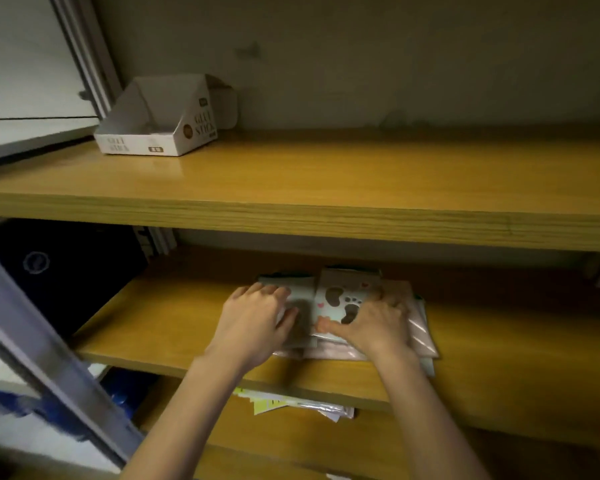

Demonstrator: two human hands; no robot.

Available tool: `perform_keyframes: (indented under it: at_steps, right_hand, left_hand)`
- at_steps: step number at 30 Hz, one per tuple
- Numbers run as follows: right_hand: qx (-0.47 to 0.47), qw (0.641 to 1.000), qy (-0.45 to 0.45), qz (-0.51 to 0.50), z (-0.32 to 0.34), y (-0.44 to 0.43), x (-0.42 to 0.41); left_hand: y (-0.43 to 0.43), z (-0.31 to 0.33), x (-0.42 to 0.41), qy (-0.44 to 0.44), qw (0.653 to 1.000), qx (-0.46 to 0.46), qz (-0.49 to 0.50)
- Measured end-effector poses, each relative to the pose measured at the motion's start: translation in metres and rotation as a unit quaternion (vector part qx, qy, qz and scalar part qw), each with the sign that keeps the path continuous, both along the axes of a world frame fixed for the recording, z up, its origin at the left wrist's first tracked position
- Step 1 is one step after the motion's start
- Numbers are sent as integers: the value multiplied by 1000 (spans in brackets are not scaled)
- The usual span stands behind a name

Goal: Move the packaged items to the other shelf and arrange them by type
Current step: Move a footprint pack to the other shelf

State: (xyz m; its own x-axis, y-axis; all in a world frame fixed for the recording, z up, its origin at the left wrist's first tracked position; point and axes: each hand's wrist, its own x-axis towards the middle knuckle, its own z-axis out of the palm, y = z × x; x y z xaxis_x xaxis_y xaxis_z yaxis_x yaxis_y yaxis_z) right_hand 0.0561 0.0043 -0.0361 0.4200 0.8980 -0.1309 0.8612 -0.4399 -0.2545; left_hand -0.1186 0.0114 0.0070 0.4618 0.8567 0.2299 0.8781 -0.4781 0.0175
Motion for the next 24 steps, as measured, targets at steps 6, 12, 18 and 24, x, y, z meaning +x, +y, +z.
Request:
perform_keyframes:
  at_steps: [6, 12, 18, 24]
  right_hand:
    - [18, 994, 101, -28, 4, 5, 2]
    - [97, 971, 199, -90, 0, -1, 14]
    - [188, 894, 385, -130, 13, -42, 25]
    - [243, 876, 387, -154, 18, -100, 57]
  left_hand:
    - [23, -5, -9, -14, 999, -8, -46]
    - [32, -4, -7, -31, 995, -7, -93]
    - [32, -3, 8, -49, 992, -16, -115]
    - [10, 5, 50, -53, 982, -15, -179]
